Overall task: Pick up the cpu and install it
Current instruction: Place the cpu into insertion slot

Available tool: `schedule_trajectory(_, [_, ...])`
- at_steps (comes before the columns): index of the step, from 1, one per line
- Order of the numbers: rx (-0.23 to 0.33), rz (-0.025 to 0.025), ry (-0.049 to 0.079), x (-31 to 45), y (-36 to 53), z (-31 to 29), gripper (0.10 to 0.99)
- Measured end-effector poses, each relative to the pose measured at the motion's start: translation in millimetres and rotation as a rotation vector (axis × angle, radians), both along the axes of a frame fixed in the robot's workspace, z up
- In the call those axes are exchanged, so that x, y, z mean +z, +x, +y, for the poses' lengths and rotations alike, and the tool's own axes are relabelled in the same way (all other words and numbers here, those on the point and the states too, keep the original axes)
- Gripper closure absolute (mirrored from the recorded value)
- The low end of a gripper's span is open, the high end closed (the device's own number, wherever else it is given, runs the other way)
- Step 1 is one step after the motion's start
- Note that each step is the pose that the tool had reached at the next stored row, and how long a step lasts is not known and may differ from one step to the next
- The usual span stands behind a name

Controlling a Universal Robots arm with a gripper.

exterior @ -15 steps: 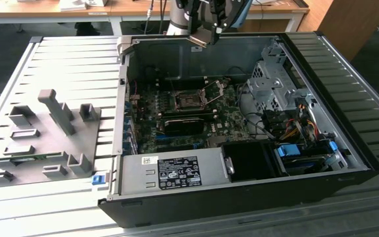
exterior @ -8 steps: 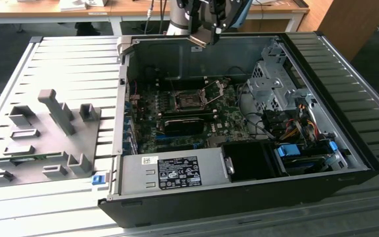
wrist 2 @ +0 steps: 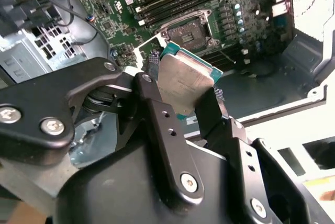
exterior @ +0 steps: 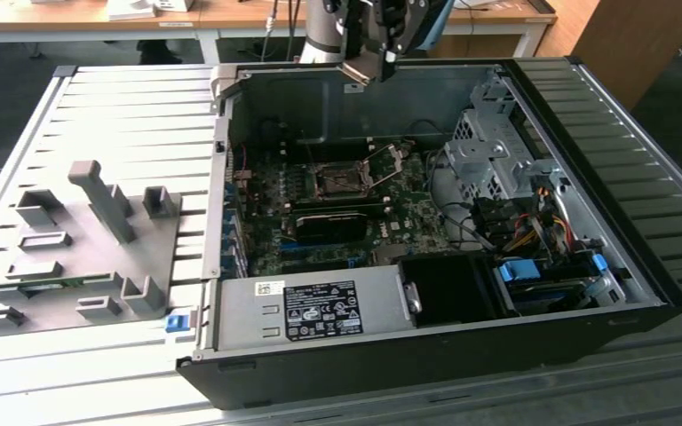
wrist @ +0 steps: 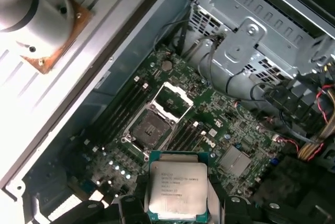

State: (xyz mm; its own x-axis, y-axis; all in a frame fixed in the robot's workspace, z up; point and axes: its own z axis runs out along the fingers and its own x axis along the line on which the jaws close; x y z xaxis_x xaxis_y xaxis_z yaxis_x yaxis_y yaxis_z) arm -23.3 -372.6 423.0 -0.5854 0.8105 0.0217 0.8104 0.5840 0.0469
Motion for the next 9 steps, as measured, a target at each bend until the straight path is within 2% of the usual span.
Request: schedule_trajectory(9, [-0.096,-0.0001,0.0,-0.2,0.0,0.2,0.557])
